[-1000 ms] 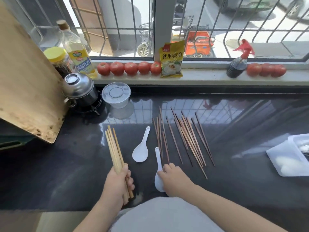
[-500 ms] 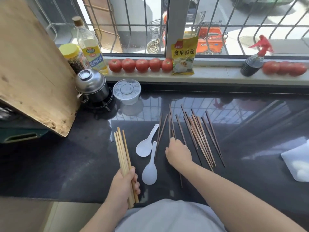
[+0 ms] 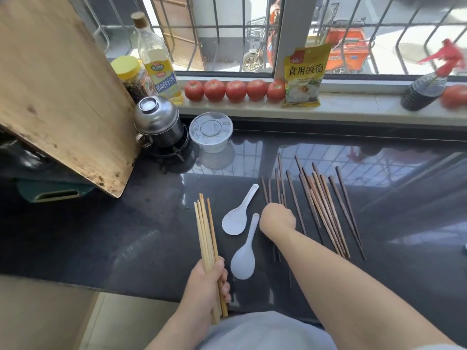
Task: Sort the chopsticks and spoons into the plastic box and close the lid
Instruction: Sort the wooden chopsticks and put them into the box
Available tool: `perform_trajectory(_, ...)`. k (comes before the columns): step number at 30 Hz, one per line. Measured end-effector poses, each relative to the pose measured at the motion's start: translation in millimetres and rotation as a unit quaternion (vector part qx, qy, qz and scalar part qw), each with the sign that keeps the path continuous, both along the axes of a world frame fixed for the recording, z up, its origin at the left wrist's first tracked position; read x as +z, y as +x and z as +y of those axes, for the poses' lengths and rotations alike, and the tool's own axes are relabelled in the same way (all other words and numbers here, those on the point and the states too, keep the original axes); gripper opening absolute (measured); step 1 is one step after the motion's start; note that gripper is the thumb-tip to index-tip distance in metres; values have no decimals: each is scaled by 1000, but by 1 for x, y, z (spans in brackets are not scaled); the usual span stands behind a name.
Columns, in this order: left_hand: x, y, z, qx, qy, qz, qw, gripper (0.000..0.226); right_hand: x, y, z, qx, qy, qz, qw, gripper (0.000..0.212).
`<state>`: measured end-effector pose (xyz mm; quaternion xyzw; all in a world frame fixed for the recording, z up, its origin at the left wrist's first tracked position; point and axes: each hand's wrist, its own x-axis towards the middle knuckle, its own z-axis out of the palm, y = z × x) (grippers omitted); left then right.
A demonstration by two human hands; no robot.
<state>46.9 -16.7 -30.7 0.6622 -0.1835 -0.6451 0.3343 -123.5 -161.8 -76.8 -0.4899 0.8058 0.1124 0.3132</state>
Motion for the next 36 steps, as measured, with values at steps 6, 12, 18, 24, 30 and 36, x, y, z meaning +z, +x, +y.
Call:
perform_trajectory(6,10,-11,-10,-43,-36,11,998,13,25,-23,22,-151,-71,-227,960,19)
perform_trajectory(12,26,-21,-24,-72,-60,16,995,12,93,-70,73,-201,-151,-511,822,42)
perform_trajectory(18,41,-40,-35,-98,-64,92,989,8,133,-100,92,-329,-131,-745,565,31)
perform_trajectory(24,43,-44,-40,-116,-81,44,989,13,115,-102,89,-246,-175,-503,810,48)
perform_trajectory(30,35,-48,-44,-157,-115,-15,981,17,109,-83,71,-218,-147,-348,900,53)
perform_trajectory(36,49,-58,-47,-184,-82,102,974,21,120,-58,50,-114,-76,-472,871,36)
